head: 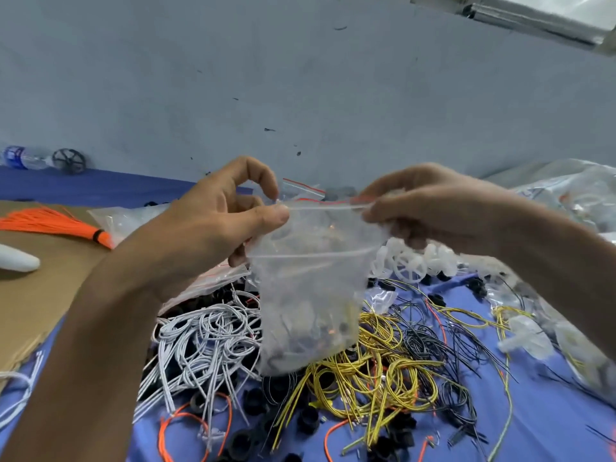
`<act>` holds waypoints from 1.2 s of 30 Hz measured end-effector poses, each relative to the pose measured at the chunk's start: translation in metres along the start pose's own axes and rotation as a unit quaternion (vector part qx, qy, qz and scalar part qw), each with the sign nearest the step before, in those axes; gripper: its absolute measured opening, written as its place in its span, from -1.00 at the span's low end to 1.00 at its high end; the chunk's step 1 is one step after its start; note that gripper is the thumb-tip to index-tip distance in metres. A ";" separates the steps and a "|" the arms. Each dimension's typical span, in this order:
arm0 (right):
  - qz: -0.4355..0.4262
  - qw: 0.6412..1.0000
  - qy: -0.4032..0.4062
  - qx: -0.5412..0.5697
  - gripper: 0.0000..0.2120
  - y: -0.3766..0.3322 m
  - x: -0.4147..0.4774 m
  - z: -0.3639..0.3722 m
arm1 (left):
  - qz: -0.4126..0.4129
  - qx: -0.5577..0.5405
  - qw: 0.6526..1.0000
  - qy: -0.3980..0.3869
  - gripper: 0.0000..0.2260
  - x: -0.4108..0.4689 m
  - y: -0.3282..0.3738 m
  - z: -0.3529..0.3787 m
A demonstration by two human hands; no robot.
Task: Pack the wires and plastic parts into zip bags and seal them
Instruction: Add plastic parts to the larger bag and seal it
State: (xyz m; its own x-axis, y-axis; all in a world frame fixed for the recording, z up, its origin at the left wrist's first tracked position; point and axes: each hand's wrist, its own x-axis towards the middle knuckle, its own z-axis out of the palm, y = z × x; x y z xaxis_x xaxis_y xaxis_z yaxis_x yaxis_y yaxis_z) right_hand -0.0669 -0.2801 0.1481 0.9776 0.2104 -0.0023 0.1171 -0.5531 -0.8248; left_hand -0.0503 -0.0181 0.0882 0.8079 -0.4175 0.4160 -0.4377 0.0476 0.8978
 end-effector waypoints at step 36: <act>-0.213 0.922 0.039 -0.322 -0.92 -0.026 0.030 0.032 | 0.143 0.236 0.949 0.153 -0.75 0.013 -0.025 0.022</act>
State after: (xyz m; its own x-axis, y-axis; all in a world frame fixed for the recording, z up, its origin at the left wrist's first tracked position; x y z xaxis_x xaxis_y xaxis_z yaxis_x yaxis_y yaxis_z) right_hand -0.0459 -0.2332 0.1517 0.8256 0.4744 0.3056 0.5482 -0.8026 -0.2351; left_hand -0.0373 -0.0443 0.0685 0.6741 -0.1629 0.7205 -0.7265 -0.3224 0.6069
